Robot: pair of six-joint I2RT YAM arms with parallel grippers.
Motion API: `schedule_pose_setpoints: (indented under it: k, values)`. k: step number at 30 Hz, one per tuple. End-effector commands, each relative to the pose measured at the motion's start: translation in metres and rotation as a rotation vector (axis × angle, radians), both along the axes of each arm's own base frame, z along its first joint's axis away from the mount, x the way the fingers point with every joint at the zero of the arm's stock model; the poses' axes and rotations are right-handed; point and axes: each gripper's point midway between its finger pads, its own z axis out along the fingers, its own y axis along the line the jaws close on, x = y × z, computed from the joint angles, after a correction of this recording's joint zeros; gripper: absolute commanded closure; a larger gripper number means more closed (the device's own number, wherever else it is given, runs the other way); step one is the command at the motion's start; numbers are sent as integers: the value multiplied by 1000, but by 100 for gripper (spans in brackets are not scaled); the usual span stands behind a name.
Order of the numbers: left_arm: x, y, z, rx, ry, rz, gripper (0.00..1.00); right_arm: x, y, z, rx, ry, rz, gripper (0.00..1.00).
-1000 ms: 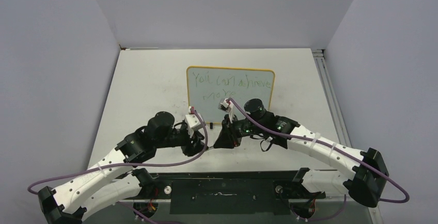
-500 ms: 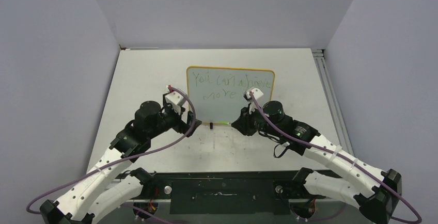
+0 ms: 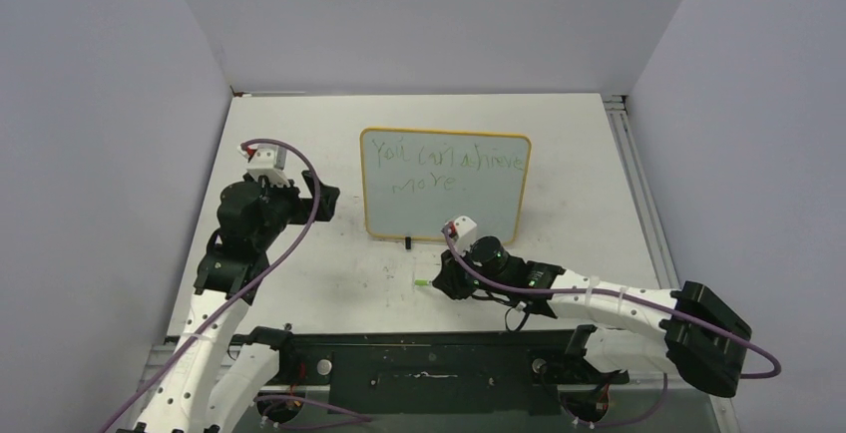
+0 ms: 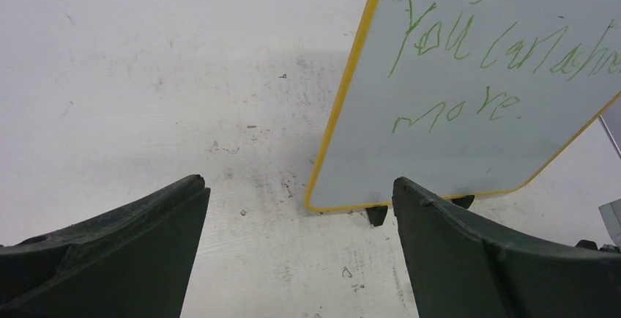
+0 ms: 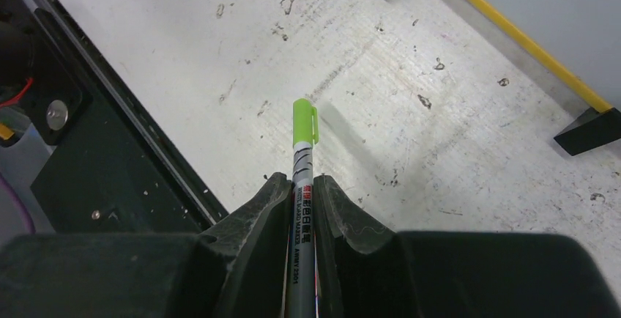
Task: Write a sentence on the whiteboard
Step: Place the whiteboard marker at the center of the board, then reset both arms
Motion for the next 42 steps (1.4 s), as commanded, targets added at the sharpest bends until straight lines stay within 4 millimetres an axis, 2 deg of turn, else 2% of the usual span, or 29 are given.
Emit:
schedule_pose_setpoints:
  k: [1, 5, 13, 16, 18, 24, 27, 30, 36, 38, 42]
  values:
    - [5, 5, 13, -17, -39, 35, 4, 26, 9, 6, 34, -86, -108, 84]
    - [4, 7, 12, -12, -38, 41, 4, 34, -1, -10, -33, -87, -166, 79]
    - [3, 9, 12, -7, -41, 49, 3, 34, -5, -24, -80, -59, -184, 55]
    - [3, 10, 11, -4, -38, 55, 3, 38, -10, -19, -86, -75, -214, 44]
    - [2, 11, 12, -3, -41, 58, 3, 43, -13, -9, -86, -103, -236, 33]
    - [2, 18, 11, 6, -37, 93, 3, 63, -40, 35, -88, -221, -333, 3]
    - [3, 23, 12, 8, -35, 121, 4, 81, -64, 60, -60, -247, -396, 10]
    - [2, 29, 14, 15, -44, 145, 4, 107, -105, 85, -38, -281, -503, 10]
    - [-3, 55, 32, 27, -114, 288, 4, 151, -208, 111, -39, -298, -842, 10]
    - [-7, 65, 39, 21, -132, 344, 4, 156, -241, 126, -1, -341, -963, 10]
    - [-12, 80, 46, 29, -145, 424, 4, 153, -277, 153, 20, -474, -1099, 10]
